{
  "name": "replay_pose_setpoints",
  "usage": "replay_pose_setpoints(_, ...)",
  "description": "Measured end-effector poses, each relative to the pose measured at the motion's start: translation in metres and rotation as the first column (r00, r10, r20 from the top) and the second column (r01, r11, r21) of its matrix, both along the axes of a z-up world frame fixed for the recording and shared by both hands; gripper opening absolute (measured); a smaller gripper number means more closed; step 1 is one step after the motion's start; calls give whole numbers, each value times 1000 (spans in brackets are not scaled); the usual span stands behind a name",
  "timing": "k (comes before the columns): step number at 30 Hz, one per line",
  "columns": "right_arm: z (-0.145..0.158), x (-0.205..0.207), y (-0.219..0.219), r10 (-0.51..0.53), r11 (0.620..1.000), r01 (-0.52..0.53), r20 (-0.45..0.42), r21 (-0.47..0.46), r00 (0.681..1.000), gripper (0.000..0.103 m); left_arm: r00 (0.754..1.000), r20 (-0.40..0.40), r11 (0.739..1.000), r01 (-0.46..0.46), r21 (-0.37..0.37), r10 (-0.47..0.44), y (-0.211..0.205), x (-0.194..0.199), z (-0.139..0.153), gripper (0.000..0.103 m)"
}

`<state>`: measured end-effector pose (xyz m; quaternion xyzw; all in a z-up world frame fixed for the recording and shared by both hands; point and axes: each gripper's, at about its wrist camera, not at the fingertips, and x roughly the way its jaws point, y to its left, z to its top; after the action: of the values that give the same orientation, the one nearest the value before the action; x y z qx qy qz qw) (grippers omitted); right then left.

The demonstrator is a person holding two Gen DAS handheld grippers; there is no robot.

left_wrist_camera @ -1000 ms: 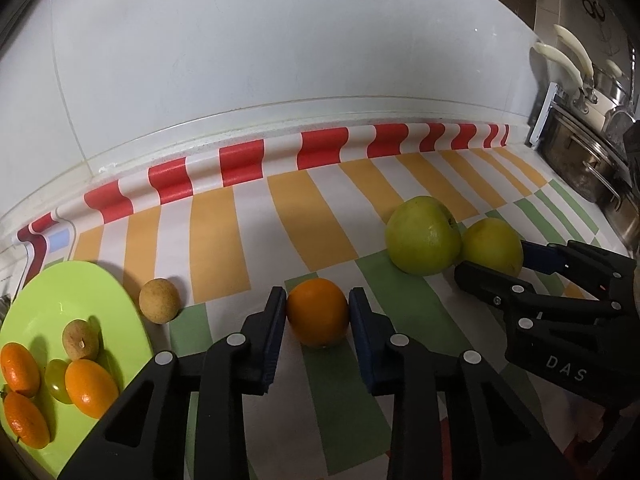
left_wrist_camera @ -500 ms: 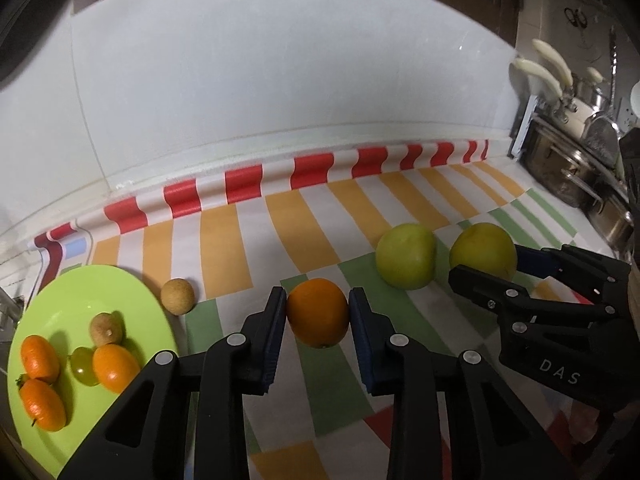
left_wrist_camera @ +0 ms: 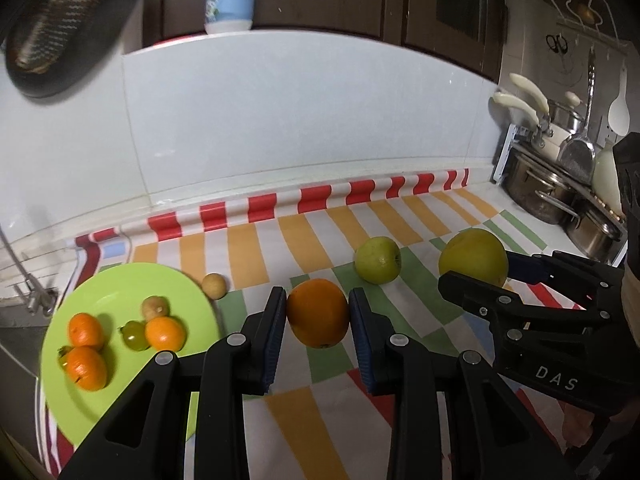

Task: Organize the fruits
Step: 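Close the left tool on a mandarin while the right tool grasps the large yellow-green pomelo, then carry the mandarin in the left tool and the pomelo in the right tool over the plate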

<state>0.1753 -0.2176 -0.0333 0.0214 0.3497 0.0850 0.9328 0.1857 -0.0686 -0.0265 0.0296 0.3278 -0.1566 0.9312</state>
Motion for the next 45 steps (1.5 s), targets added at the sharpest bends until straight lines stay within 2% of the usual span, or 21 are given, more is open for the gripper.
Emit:
replay_pose_setpoints(11, 31, -37, 25, 74, 997, -74, 64, 9, 995, 51, 996, 72, 998, -58, -22, 60, 28, -46, 31, 32)
replay_pose_setpoints(21, 48, -60, 52, 124, 992, -126, 108, 12, 986, 51, 988, 110, 994, -104, -31, 106, 56, -76, 47, 32)
replay_pose_setpoints(31, 53, -69, 89, 177, 983, -182, 125, 26, 976, 51, 980, 125, 987, -157, -13, 158, 93, -92, 52, 32)
replay_pose_setpoints(45, 55, -58, 137, 258, 964, -264, 135, 29, 957, 51, 963, 121, 970, -242, 1, 240, 140, -95, 49, 32)
